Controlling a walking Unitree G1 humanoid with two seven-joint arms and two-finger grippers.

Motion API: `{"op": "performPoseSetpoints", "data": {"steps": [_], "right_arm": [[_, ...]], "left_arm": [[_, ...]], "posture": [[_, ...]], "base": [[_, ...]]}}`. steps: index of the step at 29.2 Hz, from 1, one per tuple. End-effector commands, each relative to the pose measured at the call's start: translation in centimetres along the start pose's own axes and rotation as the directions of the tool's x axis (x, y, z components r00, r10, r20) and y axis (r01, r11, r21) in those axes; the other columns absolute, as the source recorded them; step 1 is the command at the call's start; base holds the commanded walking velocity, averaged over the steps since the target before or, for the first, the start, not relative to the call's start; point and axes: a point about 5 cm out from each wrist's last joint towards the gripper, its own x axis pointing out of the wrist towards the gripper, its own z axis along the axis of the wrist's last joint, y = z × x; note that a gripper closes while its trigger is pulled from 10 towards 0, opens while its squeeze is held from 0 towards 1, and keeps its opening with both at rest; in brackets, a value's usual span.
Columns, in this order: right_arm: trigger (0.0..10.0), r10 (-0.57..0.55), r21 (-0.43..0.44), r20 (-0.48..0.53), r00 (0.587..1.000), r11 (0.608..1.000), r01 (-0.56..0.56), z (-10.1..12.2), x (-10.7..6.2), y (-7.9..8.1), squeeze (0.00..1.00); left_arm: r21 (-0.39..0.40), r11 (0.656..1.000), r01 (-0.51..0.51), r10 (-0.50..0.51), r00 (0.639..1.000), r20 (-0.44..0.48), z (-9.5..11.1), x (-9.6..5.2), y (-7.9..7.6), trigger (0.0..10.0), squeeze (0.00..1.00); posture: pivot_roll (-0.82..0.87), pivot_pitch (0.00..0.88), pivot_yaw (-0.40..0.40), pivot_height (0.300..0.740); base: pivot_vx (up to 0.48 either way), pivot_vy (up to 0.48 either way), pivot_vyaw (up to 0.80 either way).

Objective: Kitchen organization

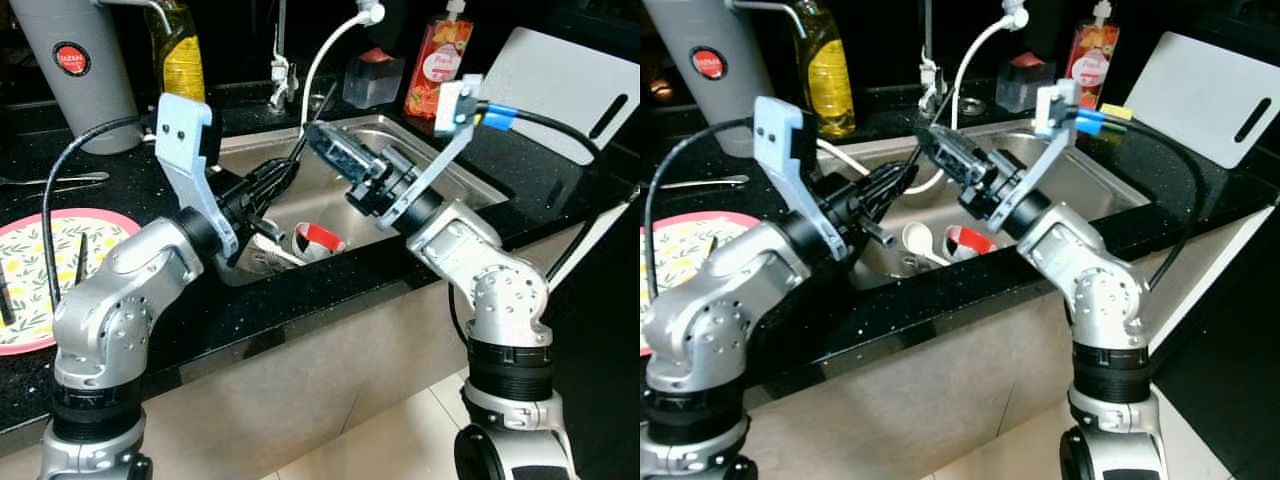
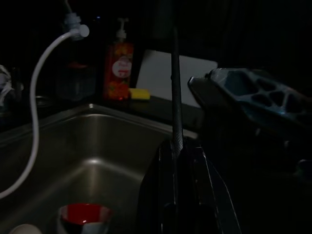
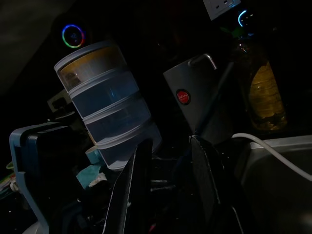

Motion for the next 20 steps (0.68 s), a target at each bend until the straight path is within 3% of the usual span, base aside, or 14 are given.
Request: {"op": "performPoseSetpoints", "data": {"steps": [1,2,6,7,20], "right_arm": [[10.0,-0.010,0.019,0.001,1.000,1.000,0.010,0.04,-0.26,-0.26,0.18],[10.0,-0.009,0.017,0.000,1.000,1.000,0.009,0.01,-0.27,-0.27,1.00],[10.0,-0.015,0.020,0.001,1.000,1.000,0.015,-0.01,-0.28,-0.31,1.00],[10.0,-0.027,0.025,0.001,1.000,0.999,0.027,0.02,-0.29,-0.46,0.00],[10.0,-0.051,0.066,0.004,0.999,0.997,0.051,0.11,-0.31,-0.86,0.00]], "left_arm": [[0.004,1.000,0.030,-0.030,0.999,0.026,0.56,-0.01,-0.58,10.0,0.00],[0.004,1.000,0.028,-0.028,0.999,0.029,0.59,-0.02,-0.56,10.0,0.00],[0.005,1.000,0.028,-0.028,0.999,0.030,0.60,-0.01,-0.57,10.0,0.00],[0.004,1.000,0.031,-0.031,0.999,0.033,0.64,-0.01,-0.63,10.0,0.00],[-0.027,0.994,0.110,-0.109,0.994,0.031,0.66,-0.13,-1.20,10.0,0.00]], "posture": [[-0.09,0.095,-0.039,0.740],[-0.09,0.095,-0.039,0.740],[-0.09,0.096,-0.039,0.740],[-0.09,0.097,-0.039,0.740],[-0.09,0.104,-0.043,0.740]], "base": [[0.000,0.000,0.00],[0.000,0.000,0.00],[0.000,0.000,0.00],[0.000,0.000,0.00],[0.000,0.000,0.00]]}}
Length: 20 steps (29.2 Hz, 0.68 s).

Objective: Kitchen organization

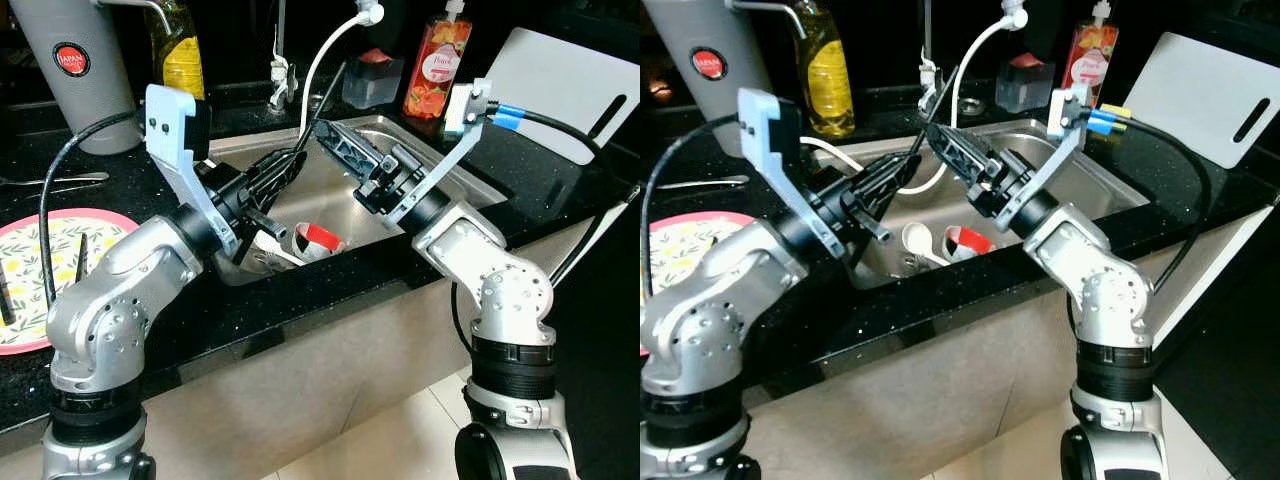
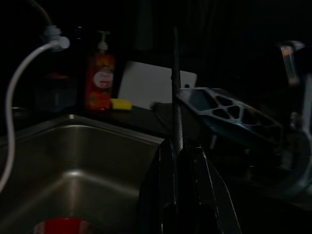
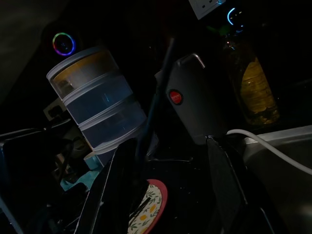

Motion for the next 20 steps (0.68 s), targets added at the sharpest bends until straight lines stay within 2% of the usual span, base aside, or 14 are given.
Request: {"op": "performPoseSetpoints", "data": {"steps": [1,7,8,10,11,12,13,20], "right_arm": [[10.0,-0.005,0.017,-0.004,1.000,1.000,0.005,0.03,0.01,-0.10,0.00],[9.6,0.006,0.020,0.003,1.000,1.000,-0.006,0.17,-0.02,0.14,0.00],[9.0,0.006,0.021,0.002,1.000,1.000,-0.006,0.16,-0.01,0.15,0.00],[4.1,0.006,0.021,0.001,1.000,1.000,-0.006,0.14,-0.02,0.20,0.00],[2.5,0.008,0.020,0.000,1.000,1.000,-0.008,0.13,-0.02,0.24,0.00],[2.5,0.008,0.020,0.000,1.000,1.000,-0.008,0.13,-0.02,0.24,0.00],[0.0,0.010,0.020,0.000,1.000,1.000,-0.010,0.13,-0.02,0.27,0.00],[0.0,0.029,0.018,0.002,1.000,0.999,-0.029,0.16,-0.05,0.55,0.00]], "left_arm": [[0.016,0.999,0.039,-0.039,0.999,-0.035,-0.09,-0.21,-0.35,10.0,0.00],[0.029,0.999,0.038,-0.036,0.997,-0.075,-0.70,-0.58,-0.45,10.0,0.00],[0.034,0.999,0.034,-0.032,0.996,-0.079,-0.76,-0.58,-0.42,10.0,0.00],[0.035,0.999,0.027,-0.024,0.996,-0.082,-0.79,-0.54,-0.32,10.0,0.00],[0.034,0.999,0.026,-0.023,0.996,-0.081,-0.77,-0.51,-0.30,10.0,0.00],[0.034,0.999,0.026,-0.023,0.996,-0.081,-0.77,-0.51,-0.30,10.0,0.00],[0.033,0.999,0.025,-0.022,0.997,-0.080,-0.73,-0.48,-0.29,10.0,0.00],[0.034,0.999,0.029,-0.026,0.997,-0.076,-0.56,-0.44,-0.33,10.0,0.00]], "posture": [[-0.09,0.105,-0.043,0.740],[-0.09,0.107,-0.043,0.740],[-0.09,0.107,-0.043,0.740],[-0.09,0.108,-0.043,0.740],[-0.09,0.108,-0.043,0.740],[-0.09,0.108,-0.043,0.740],[-0.09,0.107,-0.044,0.740],[-0.09,0.109,-0.043,0.740]], "base": [[0.000,0.000,0.00],[0.000,0.000,0.00],[0.000,0.000,0.00],[0.000,0.000,0.00],[0.000,0.000,0.00],[0.000,0.000,0.00],[0.000,0.000,0.00],[0.000,0.000,0.00]]}}
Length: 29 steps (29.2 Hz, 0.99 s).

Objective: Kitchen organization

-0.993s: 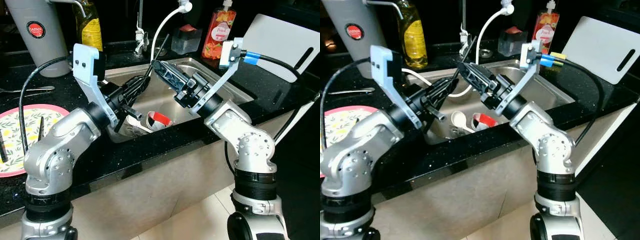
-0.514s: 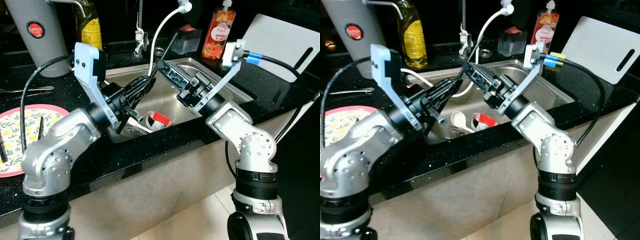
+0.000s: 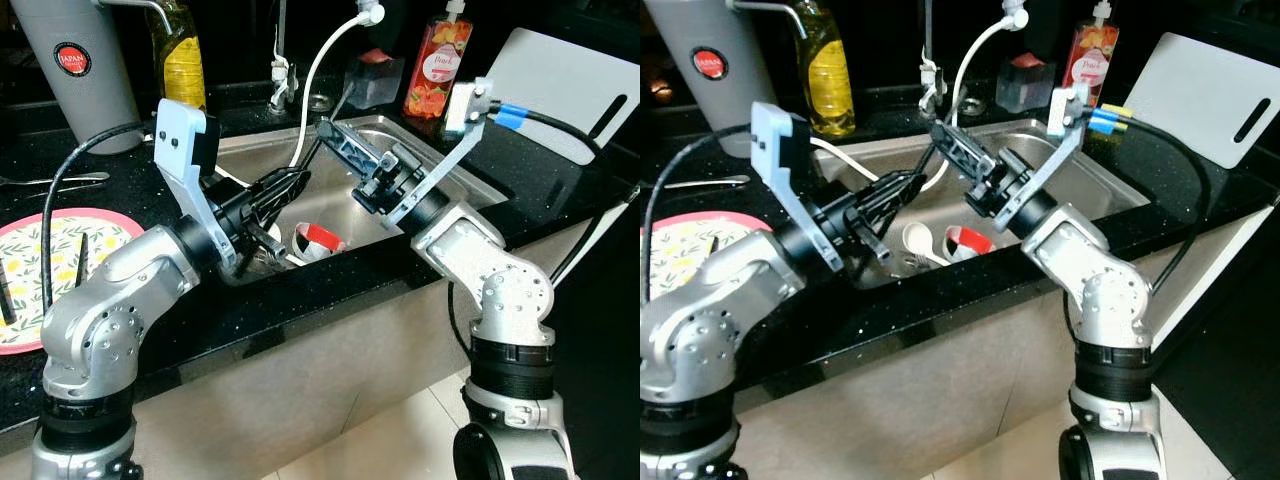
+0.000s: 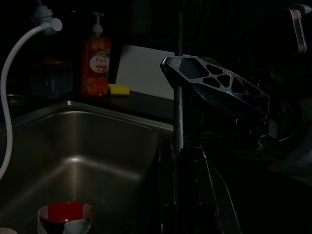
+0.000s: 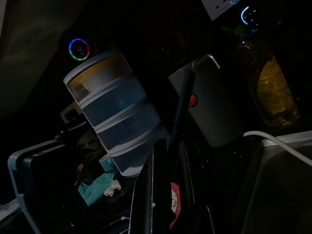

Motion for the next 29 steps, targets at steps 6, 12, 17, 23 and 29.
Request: {"op": "performPoseSetpoints", "data": {"steps": [6,12,17,23,29], "right_arm": [[0.0,0.002,-0.021,-0.007,1.000,1.000,-0.002,0.2,-0.2,0.2,0.00],[10.0,-0.028,-0.030,-0.023,0.999,0.999,0.027,0.0,-0.1,-0.2,0.00],[10.0,-0.057,-0.051,-0.026,0.998,0.997,0.056,-0.1,-0.2,-0.6,0.00],[10.0,-0.290,-0.225,0.026,0.957,0.931,0.288,-0.2,-0.5,-3.4,0.00],[10.0,-0.373,-0.283,0.090,0.924,0.879,0.383,0.2,-0.5,-4.5,0.00]], "left_arm": [[0.023,0.999,0.025,-0.025,1.000,0.009,0.6,0.1,-0.5,10.0,0.00],[0.016,0.999,-0.029,0.028,0.998,0.061,1.3,0.2,0.0,10.0,1.00],[0.008,0.999,-0.054,0.053,0.995,0.087,1.7,0.2,0.5,10.0,0.00],[-0.029,0.999,-0.045,0.049,0.987,0.151,2.4,-0.1,0.5,10.0,0.00],[-0.031,0.998,-0.053,0.057,0.987,0.152,2.4,-0.2,0.6,10.0,0.00]], "posture": [[-0.09,0.109,-0.045,0.740],[-0.09,0.109,-0.045,0.740],[-0.09,0.108,-0.044,0.740],[-0.09,0.111,-0.041,0.740],[-0.09,0.110,-0.041,0.740]], "base": [[0.000,0.000,0.00],[0.000,0.000,0.00],[0.000,0.000,0.00],[0.000,0.000,0.00],[0.000,0.000,0.00]]}}
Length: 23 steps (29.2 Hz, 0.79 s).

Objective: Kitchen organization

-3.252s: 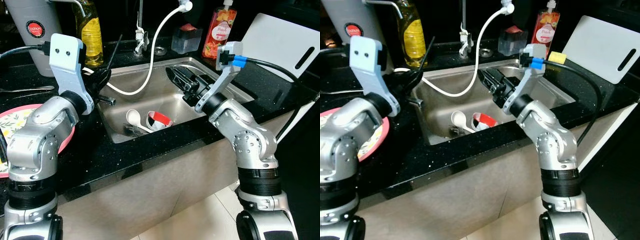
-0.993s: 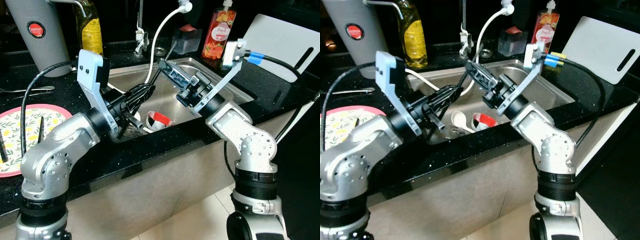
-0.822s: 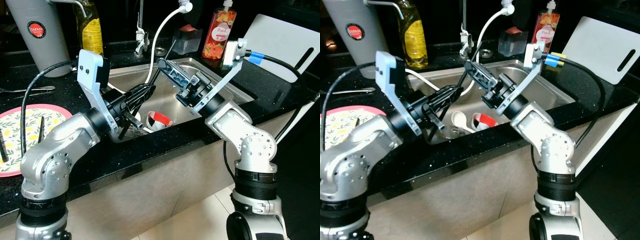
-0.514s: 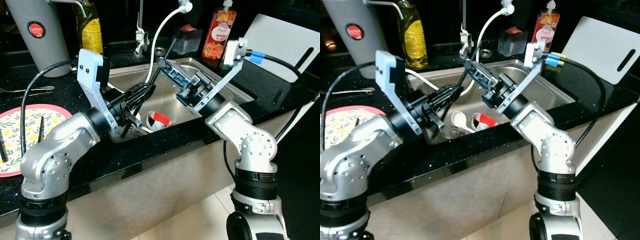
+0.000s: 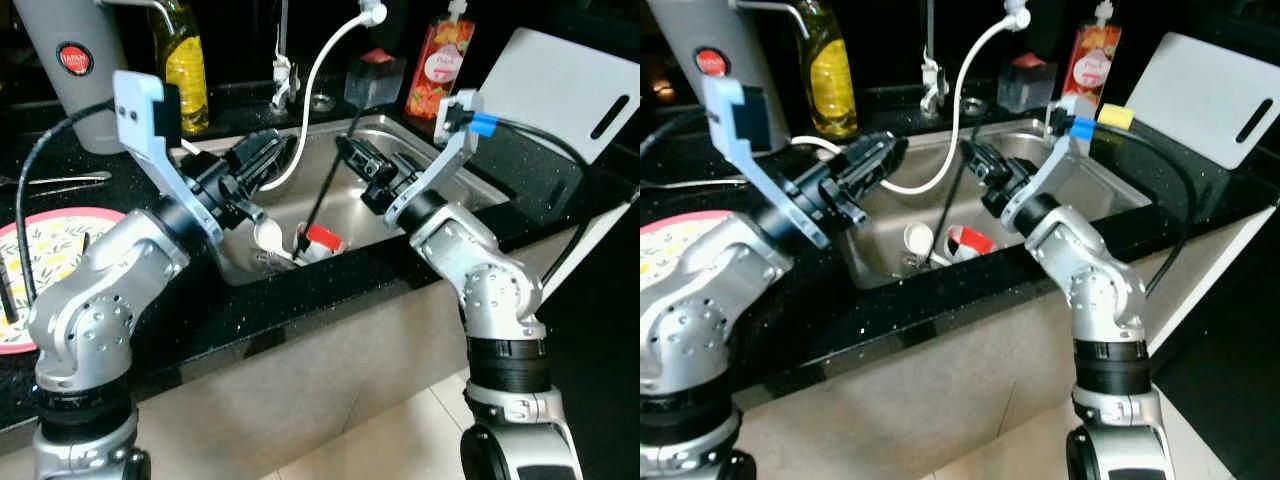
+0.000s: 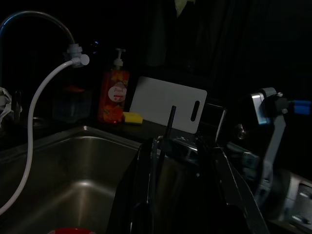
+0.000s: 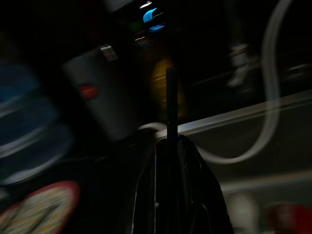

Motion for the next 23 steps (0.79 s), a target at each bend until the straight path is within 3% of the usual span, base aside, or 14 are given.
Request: {"op": "performPoseSetpoints", "data": {"steps": [1,2,3,4,5,13,23], "right_arm": [[10.0,-0.083,-0.069,0.068,0.994,0.994,0.087,0.6,0.3,-0.8,0.00],[10.0,-0.158,-0.133,0.123,0.980,0.976,0.174,1.1,0.5,-1.4,0.00],[10.0,-0.158,-0.133,0.123,0.980,0.976,0.174,1.1,0.5,-1.4,0.00],[10.0,-0.234,-0.228,0.225,0.946,0.931,0.284,2.1,0.5,-2.1,0.00],[10.0,-0.246,-0.260,0.256,0.935,0.914,0.311,2.4,0.5,-2.2,0.00],[10.0,-0.273,-0.299,0.355,0.894,0.873,0.385,2.6,0.5,-2.5,0.00],[10.0,-0.273,-0.259,0.358,0.893,0.890,0.376,0.8,1.6,-2.2,0.00]], "left_arm": [[-0.001,1.000,0.007,-0.007,1.000,0.013,0.2,0.1,-0.1,10.0,0.00],[-0.001,1.000,0.002,-0.002,1.000,0.012,0.1,0.1,-0.1,10.0,0.00],[-0.001,1.000,0.002,-0.002,1.000,0.012,0.1,0.1,-0.1,10.0,0.00],[0.001,1.000,-0.009,0.009,1.000,0.010,0.1,0.1,0.0,10.0,0.00],[0.001,1.000,-0.013,0.013,1.000,0.010,0.1,0.1,0.0,10.0,0.00],[0.000,1.000,-0.021,0.021,1.000,0.007,0.0,0.0,0.0,10.0,0.00],[0.000,1.000,-0.027,0.027,1.000,0.002,-0.1,-0.1,0.0,10.0,0.00]], "posture": [[-0.09,0.108,-0.043,0.740],[-0.09,0.108,-0.043,0.740],[-0.09,0.108,-0.043,0.740],[-0.08,0.107,-0.045,0.740],[-0.08,0.107,-0.045,0.740],[-0.08,0.110,-0.048,0.740],[-0.08,0.110,-0.048,0.740]], "base": [[0.000,0.000,0.00],[0.000,0.000,0.00],[0.000,0.000,0.00],[0.000,0.000,0.00],[0.000,0.000,0.00],[0.000,0.000,0.00],[0.000,0.000,0.00]]}}
